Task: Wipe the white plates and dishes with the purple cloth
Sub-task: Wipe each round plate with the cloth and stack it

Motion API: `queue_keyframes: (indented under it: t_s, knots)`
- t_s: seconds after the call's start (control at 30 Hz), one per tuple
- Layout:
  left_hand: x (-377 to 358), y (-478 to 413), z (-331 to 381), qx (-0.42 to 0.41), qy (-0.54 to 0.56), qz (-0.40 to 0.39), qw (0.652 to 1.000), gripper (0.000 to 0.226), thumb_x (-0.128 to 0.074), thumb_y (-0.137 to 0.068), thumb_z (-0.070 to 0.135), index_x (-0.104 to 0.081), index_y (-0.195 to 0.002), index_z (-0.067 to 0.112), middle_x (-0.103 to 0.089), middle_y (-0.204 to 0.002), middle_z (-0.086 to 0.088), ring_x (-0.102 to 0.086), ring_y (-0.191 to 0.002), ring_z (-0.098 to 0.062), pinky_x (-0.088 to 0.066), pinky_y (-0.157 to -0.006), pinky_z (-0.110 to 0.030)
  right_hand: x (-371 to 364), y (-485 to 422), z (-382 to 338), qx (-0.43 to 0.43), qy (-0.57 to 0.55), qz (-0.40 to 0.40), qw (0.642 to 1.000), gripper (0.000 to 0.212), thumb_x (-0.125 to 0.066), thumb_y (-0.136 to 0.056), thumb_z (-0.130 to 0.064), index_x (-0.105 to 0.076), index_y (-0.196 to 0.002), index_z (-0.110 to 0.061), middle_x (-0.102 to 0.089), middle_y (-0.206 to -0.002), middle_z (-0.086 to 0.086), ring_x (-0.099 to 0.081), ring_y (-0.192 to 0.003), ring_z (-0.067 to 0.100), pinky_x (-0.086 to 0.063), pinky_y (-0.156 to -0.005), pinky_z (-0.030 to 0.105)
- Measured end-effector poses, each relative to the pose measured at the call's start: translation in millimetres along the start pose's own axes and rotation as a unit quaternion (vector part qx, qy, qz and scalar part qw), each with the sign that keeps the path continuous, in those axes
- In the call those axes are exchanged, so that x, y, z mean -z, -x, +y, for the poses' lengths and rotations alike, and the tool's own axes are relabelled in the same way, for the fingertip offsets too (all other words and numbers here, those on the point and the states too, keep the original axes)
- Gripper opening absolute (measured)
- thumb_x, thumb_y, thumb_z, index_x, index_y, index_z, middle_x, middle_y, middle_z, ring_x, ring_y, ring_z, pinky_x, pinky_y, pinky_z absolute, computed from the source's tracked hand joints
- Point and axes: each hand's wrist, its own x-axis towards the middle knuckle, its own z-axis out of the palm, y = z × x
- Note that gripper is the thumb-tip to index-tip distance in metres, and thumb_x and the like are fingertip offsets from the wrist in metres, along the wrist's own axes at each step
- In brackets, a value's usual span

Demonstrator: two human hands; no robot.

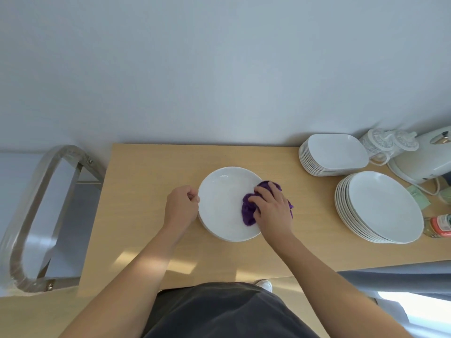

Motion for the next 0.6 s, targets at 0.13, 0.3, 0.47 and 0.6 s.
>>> queue_keyframes:
  t_s: [0.13, 0.3, 0.47, 0.6]
  knots:
    - [2.4, -1.1, 1.0, -0.003, -0.01, -0.004, 1.0, 0.013, -0.062, -0.088, 0.002, -0.071, -0.093, 0.01, -0.064, -0.08, 0.003, -0.061, -0.08, -0.019, -0.047, -0.071, -0.026, -16.7, -25.8, -19.7, -0.039, -0.008, 0.021, 0.999, 0.033, -0.064, -0.077, 0.003, -0.075, -0.102, -0.015, -0.067, -0.127, 0.005, -0.046, -0.135, 0.043, -0.042, -0.107, 0.056]
    - [3.5, 0.5, 3.4, 0.004, -0.002, -0.011, 1.0, 0.015, -0.06, -0.089, 0.003, -0.066, -0.089, 0.017, -0.06, -0.075, 0.011, -0.057, -0.073, -0.011, -0.04, -0.059, -0.016, -28.3, -41.8, -58.3, -0.037, -0.114, -0.063, 0.991, 0.039, -0.049, -0.102, -0.02, -0.055, -0.14, -0.024, -0.035, -0.159, 0.003, -0.01, -0.152, 0.035, -0.01, -0.124, 0.046]
    - [1.3, -2.3, 2.7, 0.01, -0.017, 0.001, 1.0, 0.013, -0.062, -0.087, 0.004, -0.069, -0.093, 0.014, -0.063, -0.076, 0.005, -0.058, -0.076, -0.016, -0.038, -0.066, -0.021, -39.2, -19.0, -75.5, 0.096, -0.194, -0.048, 0.975, 0.034, -0.068, -0.077, -0.01, -0.072, -0.11, -0.017, -0.065, -0.123, 0.0, -0.05, -0.124, 0.029, -0.04, -0.108, 0.046]
    - [-0.3, -2.2, 1.9, 0.012, -0.019, 0.001, 1.0, 0.011, -0.062, -0.088, 0.005, -0.069, -0.094, 0.012, -0.062, -0.079, 0.003, -0.058, -0.079, -0.018, -0.038, -0.071, -0.022, -35.6, -5.2, -63.5, 0.154, -0.189, -0.047, 0.969, 0.035, -0.054, -0.077, -0.015, -0.072, -0.107, -0.016, -0.067, -0.121, -0.003, -0.054, -0.12, 0.029, -0.042, -0.107, 0.042]
